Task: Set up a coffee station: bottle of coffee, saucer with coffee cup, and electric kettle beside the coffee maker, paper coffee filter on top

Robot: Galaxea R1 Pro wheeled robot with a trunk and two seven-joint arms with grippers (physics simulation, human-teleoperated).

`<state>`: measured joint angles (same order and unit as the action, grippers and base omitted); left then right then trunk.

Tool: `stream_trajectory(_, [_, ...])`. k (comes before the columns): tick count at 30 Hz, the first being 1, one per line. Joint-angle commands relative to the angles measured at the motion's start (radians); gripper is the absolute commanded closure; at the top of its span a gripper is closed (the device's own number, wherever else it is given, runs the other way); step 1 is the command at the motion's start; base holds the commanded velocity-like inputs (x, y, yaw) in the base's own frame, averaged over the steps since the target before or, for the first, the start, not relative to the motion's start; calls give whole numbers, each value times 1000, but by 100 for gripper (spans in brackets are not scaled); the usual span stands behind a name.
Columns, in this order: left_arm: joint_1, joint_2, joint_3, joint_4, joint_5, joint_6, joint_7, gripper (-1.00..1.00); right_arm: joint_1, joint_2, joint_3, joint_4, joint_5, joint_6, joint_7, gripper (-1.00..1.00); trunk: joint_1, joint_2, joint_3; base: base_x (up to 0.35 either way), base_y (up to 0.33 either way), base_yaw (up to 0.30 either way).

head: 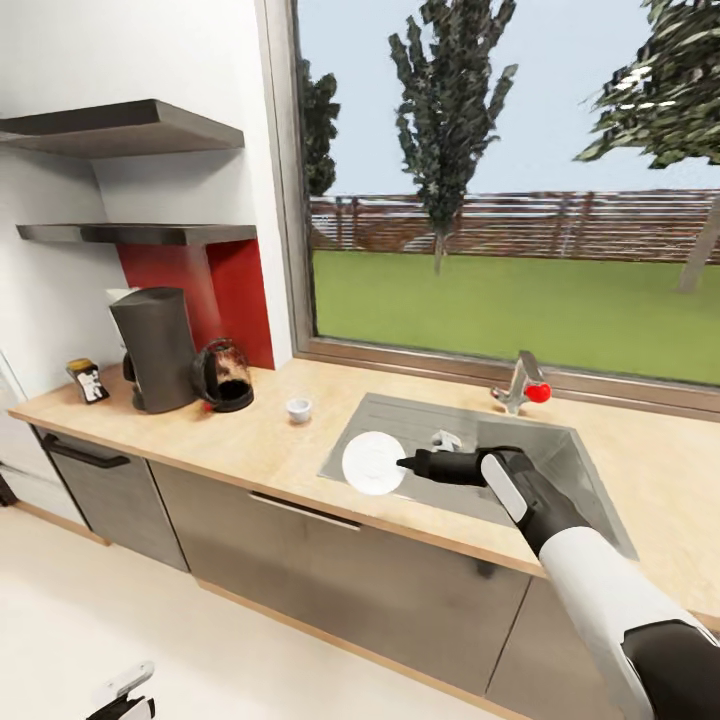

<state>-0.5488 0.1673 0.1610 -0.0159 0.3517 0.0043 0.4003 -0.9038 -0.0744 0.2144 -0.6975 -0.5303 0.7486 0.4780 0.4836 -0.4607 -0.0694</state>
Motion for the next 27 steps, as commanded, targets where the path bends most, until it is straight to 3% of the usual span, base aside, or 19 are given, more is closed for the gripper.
stream_trajectory(1, [0, 0, 8, -1, -2, 0, 2, -100, -1, -1, 2, 0, -2, 3, 2, 100, 1, -2, -2, 107, 347, 0])
stream_trajectory(27, [7, 0, 6, -1, -4, 0, 1, -100, -1, -1, 3, 3, -1, -2, 3, 100, 1, -2, -2, 110, 347, 0])
